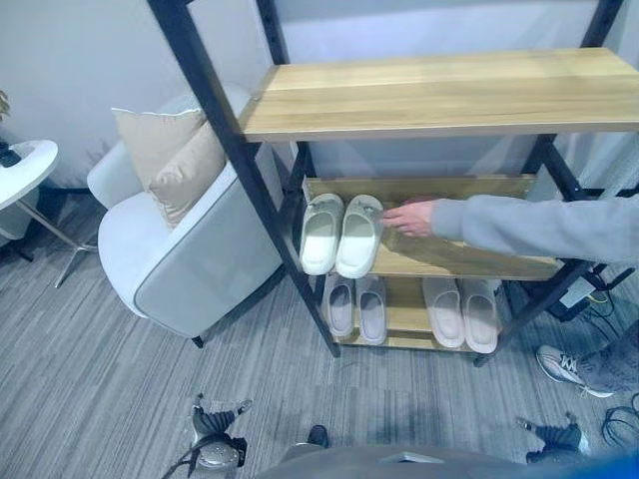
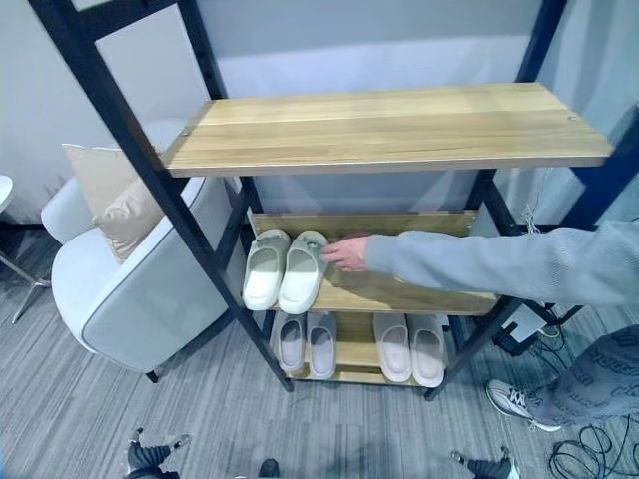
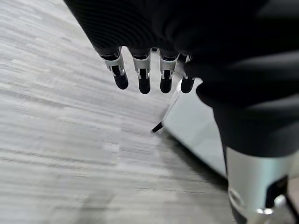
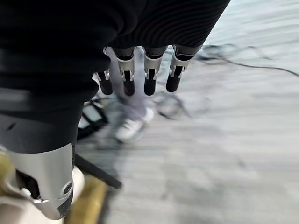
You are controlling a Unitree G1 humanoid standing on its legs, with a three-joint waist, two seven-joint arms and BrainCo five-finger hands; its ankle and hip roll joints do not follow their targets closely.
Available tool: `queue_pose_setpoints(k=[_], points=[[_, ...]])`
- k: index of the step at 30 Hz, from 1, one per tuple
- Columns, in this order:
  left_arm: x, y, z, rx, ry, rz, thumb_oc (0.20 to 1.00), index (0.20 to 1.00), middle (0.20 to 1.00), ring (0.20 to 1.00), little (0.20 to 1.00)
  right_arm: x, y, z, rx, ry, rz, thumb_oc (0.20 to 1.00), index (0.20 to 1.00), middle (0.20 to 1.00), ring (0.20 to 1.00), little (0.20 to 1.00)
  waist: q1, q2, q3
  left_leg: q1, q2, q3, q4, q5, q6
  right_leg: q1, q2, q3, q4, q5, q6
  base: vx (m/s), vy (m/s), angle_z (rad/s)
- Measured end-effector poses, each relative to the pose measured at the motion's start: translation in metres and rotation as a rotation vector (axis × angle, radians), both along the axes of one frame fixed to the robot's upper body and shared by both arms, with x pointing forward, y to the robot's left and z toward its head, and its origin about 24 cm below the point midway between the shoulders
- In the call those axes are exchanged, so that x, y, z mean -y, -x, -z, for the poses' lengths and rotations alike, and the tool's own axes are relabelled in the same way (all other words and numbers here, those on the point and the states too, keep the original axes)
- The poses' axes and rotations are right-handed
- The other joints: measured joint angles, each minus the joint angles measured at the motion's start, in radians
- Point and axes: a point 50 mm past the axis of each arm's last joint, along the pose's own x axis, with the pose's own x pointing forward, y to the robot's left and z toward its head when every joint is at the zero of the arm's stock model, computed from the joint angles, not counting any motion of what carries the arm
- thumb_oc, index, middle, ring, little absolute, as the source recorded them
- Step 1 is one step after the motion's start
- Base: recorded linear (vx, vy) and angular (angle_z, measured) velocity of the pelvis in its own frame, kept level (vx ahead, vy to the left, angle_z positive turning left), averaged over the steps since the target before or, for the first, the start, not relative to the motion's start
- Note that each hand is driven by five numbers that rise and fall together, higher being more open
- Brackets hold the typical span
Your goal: Arrange the slippers neatly on the shoe rack.
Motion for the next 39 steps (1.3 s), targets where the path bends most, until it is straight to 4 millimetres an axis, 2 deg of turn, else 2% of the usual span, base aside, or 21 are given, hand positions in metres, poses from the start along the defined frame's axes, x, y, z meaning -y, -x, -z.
queue_pose_setpoints(k=[2,3,5,7,8,9,11,13,15,17,19,21,23,24,25,28,30,32,35,37,39], points=[[-0.010,-0.002,-0.003,-0.003,-0.023,0.002,1.000,1.000,1.000,1.000,1.000,-0.022,0.006,0.008,-0.016,-0.063,0.013,1.000,1.000,1.000,1.000,1.000,-0.001,-0.050,0.007,-0.002,-0.061,0.010,-0.002,0.001,0.031,-0.023,-0.060,0.006,0.021,0.013,-0.003,0.00,0.306,-0.09],[-0.010,-0.002,-0.002,-0.022,-0.018,0.005,1.000,1.000,1.000,1.000,1.000,-0.026,0.002,0.009,-0.008,-0.076,0.008,1.000,1.000,1.000,1.000,1.000,0.009,-0.052,0.017,-0.003,-0.078,0.036,0.010,-0.004,0.057,-0.050,-0.089,0.040,0.062,0.036,-0.006,-0.06,0.239,-0.32],[-0.010,0.002,0.000,-0.043,-0.013,0.008,1.000,1.000,1.000,1.000,1.000,-0.025,-0.012,0.007,0.013,-0.064,-0.037,1.000,1.000,1.000,1.000,1.000,0.007,-0.039,0.029,0.001,-0.112,0.088,0.022,-0.013,0.092,-0.117,-0.137,0.058,0.129,0.103,0.008,-0.07,0.169,-0.62],[-0.014,-0.001,-0.002,-0.033,-0.021,0.009,1.000,1.000,1.000,1.000,1.000,-0.027,-0.039,0.000,0.084,-0.056,-0.107,1.000,1.000,1.000,1.000,1.000,0.033,-0.003,0.059,-0.019,-0.111,0.133,0.059,-0.052,0.124,-0.189,-0.155,0.025,0.223,0.132,0.000,0.00,0.084,-0.70],[-0.018,-0.002,-0.004,-0.028,-0.031,0.009,1.000,1.000,1.000,1.000,1.000,-0.028,-0.042,0.000,0.098,-0.057,-0.115,1.000,1.000,1.000,1.000,1.000,0.030,0.014,0.064,-0.010,-0.110,0.117,0.055,-0.050,0.136,-0.196,-0.126,0.026,0.259,0.106,0.015,0.01,0.001,-0.14],[-0.023,-0.005,-0.006,-0.017,-0.043,0.008,1.000,1.000,1.000,1.000,1.000,-0.029,-0.039,0.001,0.091,-0.058,-0.113,1.000,1.000,1.000,1.000,1.000,0.029,0.023,0.064,0.008,-0.102,0.105,0.024,-0.026,0.140,-0.197,-0.074,0.061,0.286,0.044,0.006,0.01,-0.057,0.19],[-0.031,-0.003,-0.009,-0.019,-0.064,0.002,1.000,1.000,1.000,1.000,1.000,-0.029,-0.043,-0.001,0.107,-0.059,-0.117,1.000,1.000,1.000,1.000,1.000,0.030,0.013,0.063,0.014,-0.104,0.103,-0.004,-0.009,0.130,-0.202,-0.011,0.111,0.227,0.000,0.004,0.02,-0.102,0.12],[-0.033,0.000,-0.009,-0.017,-0.068,-0.017,1.000,1.000,1.000,1.000,1.000,-0.031,-0.049,-0.003,0.136,-0.063,-0.118,1.000,1.000,1.000,1.000,1.000,0.028,-0.008,0.067,0.014,-0.104,0.096,-0.010,-0.003,0.126,-0.191,0.035,0.144,0.104,0.005,-0.004,0.05,-0.101,0.17],[-0.030,0.003,-0.007,-0.021,-0.057,-0.022,1.000,1.000,1.000,1.000,1.000,-0.030,-0.048,-0.003,0.135,-0.063,-0.114,1.000,1.000,1.000,1.000,1.000,0.020,-0.009,0.065,0.018,-0.099,0.084,-0.013,0.000,0.122,-0.172,0.046,0.147,0.083,0.026,-0.009,0.08,-0.136,0.19],[-0.004,0.019,0.002,-0.034,0.014,-0.034,1.000,1.000,1.000,1.000,1.000,-0.039,-0.069,-0.011,0.233,-0.081,-0.164,1.000,1.000,1.000,1.000,1.000,0.019,-0.001,0.055,0.066,-0.054,0.083,-0.037,0.004,0.099,-0.062,0.109,0.129,-0.071,0.087,-0.035,0.07,-0.185,-0.12],[0.011,0.025,0.007,-0.048,0.056,-0.036,1.000,1.000,1.000,1.000,1.000,-0.043,-0.078,-0.018,0.308,-0.094,-0.190,1.000,1.000,1.000,1.000,1.000,-0.001,0.002,0.033,0.066,-0.033,0.080,-0.039,0.002,0.087,-0.057,0.131,0.119,-0.071,0.077,-0.052,-0.01,-0.118,0.05],[0.015,0.019,0.003,0.015,0.079,-0.032,1.000,1.000,1.000,1.000,1.000,-0.052,-0.097,-0.057,0.585,-0.121,-0.265,1.000,1.000,1.000,1.000,1.000,-0.003,0.008,0.028,0.063,-0.012,0.077,-0.036,0.001,0.075,-0.064,0.153,0.112,-0.071,0.068,-0.065,-0.03,-0.088,0.05],[0.017,0.013,-0.003,0.077,0.086,-0.017,1.000,1.000,1.000,1.000,1.000,-0.055,-0.107,-0.096,0.778,-0.094,-0.355,1.000,1.000,1.000,1.000,1.000,-0.011,0.015,0.022,0.057,0.003,0.076,-0.036,0.002,0.064,-0.065,0.167,0.110,-0.070,0.066,-0.070,-0.04,-0.079,-0.03],[0.018,0.008,-0.005,0.100,0.089,-0.005,1.000,1.000,1.000,1.000,1.000,-0.051,-0.110,-0.105,0.812,-0.064,-0.399,1.000,1.000,1.000,1.000,1.000,-0.027,0.017,0.017,0.050,0.010,0.075,-0.035,0.005,0.059,-0.068,0.174,0.111,-0.067,0.066,-0.071,-0.05,-0.125,0.17],[0.023,0.003,-0.009,0.139,0.098,0.045,1.000,1.000,1.000,1.000,1.000,-0.043,-0.101,-0.121,0.857,-0.027,-0.419,1.000,1.000,1.000,1.000,1.000,-0.026,0.023,0.011,0.040,0.012,0.060,-0.037,0.008,0.054,-0.070,0.177,0.099,-0.071,0.062,-0.075,-0.03,-0.085,0.15],[0.025,0.017,-0.001,0.059,0.101,0.088,1.000,1.000,1.000,1.000,1.000,-0.036,-0.106,-0.128,0.859,0.053,-0.500,1.000,1.000,1.000,1.000,1.000,-0.047,0.045,0.006,0.030,0.013,0.058,-0.041,0.002,0.042,-0.075,0.177,0.096,-0.071,0.059,-0.073,-0.01,-0.060,0.06],[0.025,0.021,0.003,0.020,0.108,0.089,1.000,1.000,1.000,1.000,1.000,-0.029,-0.122,-0.121,0.830,0.091,-0.509,1.000,1.000,1.000,1.000,1.000,-0.043,0.060,-0.003,0.030,0.012,0.056,-0.041,0.002,0.042,-0.074,0.175,0.090,-0.071,0.059,-0.072,0.04,-0.053,0.02],[0.028,0.029,0.008,-0.026,0.126,0.090,1.000,1.000,1.000,1.000,1.000,-0.026,-0.149,-0.131,0.877,0.138,-0.502,1.000,1.000,1.000,1.000,1.000,-0.040,0.068,-0.007,0.030,0.012,0.056,-0.040,0.003,0.042,-0.076,0.174,0.086,-0.071,0.060,-0.071,0.04,-0.026,0.03],[0.031,0.023,0.008,-0.014,0.139,0.091,1.000,1.000,1.000,1.000,1.000,-0.026,-0.182,-0.150,0.953,0.199,-0.504,1.000,1.000,1.000,1.000,1.000,0.004,0.088,-0.022,0.032,0.011,0.053,-0.036,0.009,0.047,-0.073,0.175,0.081,-0.071,0.063,-0.076,0.04,-0.014,0.09],[0.031,0.024,0.009,-0.021,0.140,0.089,1.000,1.000,1.000,1.000,1.000,-0.025,-0.203,-0.150,0.918,0.221,-0.510,1.000,1.000,1.000,1.000,1.000,0.013,0.087,-0.020,0.031,0.010,0.050,-0.036,0.010,0.047,-0.072,0.174,0.075,-0.071,0.063,-0.075,0.02,0.004,0.05],[0.032,0.021,0.008,-0.011,0.141,0.092,1.000,1.000,1.000,1.000,1.000,-0.024,-0.212,-0.155,0.920,0.235,-0.501,1.000,1.000,1.000,1.000,1.000,0.036,0.085,-0.015,0.025,0.010,0.046,-0.036,0.011,0.046,-0.075,0.173,0.071,-0.071,0.063,-0.075,-0.01,0.018,0.04]])
